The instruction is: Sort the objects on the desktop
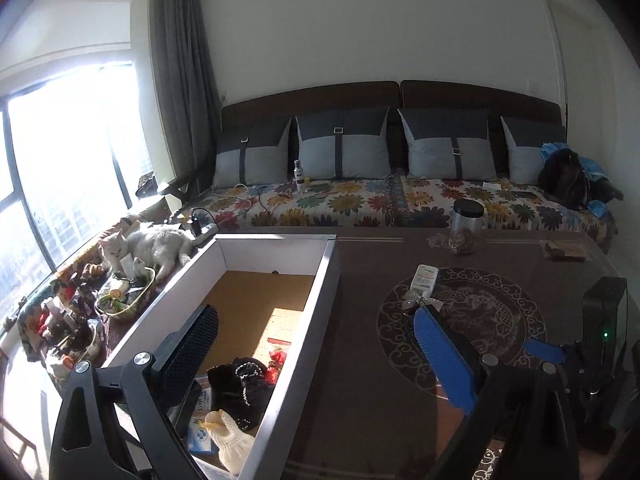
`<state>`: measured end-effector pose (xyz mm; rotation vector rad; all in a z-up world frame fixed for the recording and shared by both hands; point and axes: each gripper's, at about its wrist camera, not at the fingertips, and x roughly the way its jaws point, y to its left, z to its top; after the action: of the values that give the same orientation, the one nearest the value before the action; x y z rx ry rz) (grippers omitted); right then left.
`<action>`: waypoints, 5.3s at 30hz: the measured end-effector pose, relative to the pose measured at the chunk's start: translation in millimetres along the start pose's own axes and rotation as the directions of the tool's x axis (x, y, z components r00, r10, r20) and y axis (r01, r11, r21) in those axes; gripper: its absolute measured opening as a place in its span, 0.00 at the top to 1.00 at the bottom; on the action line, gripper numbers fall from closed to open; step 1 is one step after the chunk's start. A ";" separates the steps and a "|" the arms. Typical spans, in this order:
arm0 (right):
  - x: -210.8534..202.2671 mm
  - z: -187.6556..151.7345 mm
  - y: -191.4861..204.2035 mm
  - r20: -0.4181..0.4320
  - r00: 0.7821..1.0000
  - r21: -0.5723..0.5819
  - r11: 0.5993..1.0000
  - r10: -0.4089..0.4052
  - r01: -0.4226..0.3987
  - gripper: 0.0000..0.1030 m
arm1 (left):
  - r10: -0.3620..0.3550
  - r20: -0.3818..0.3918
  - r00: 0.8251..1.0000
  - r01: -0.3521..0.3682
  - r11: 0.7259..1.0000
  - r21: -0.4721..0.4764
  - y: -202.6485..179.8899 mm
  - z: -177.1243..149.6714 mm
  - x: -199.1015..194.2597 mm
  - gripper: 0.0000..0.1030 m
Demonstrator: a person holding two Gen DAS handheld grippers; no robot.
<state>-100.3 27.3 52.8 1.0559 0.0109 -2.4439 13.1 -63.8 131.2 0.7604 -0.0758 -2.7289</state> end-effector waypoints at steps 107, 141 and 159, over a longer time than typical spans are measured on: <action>52.8 -105.6 -173.9 -0.165 0.928 0.082 0.933 -0.333 0.349 0.00 | -0.231 -0.400 0.887 0.248 0.969 -0.010 -119.5 -76.2 307.6 0.44; 105.7 -24.1 -153.3 -0.214 0.957 0.071 0.974 -0.196 0.216 0.00 | -0.297 -0.380 0.876 0.346 0.936 0.066 -89.5 -116.9 276.4 0.16; 312.2 153.9 -86.7 -0.359 0.913 0.046 0.974 -0.192 0.223 0.42 | -0.298 -0.380 0.876 0.346 0.936 0.065 -89.0 -116.6 275.7 0.16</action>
<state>-427.0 -56.2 -69.4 1.5957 0.1427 -2.4193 -175.8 -59.8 -117.4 1.4252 -0.0483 -2.8505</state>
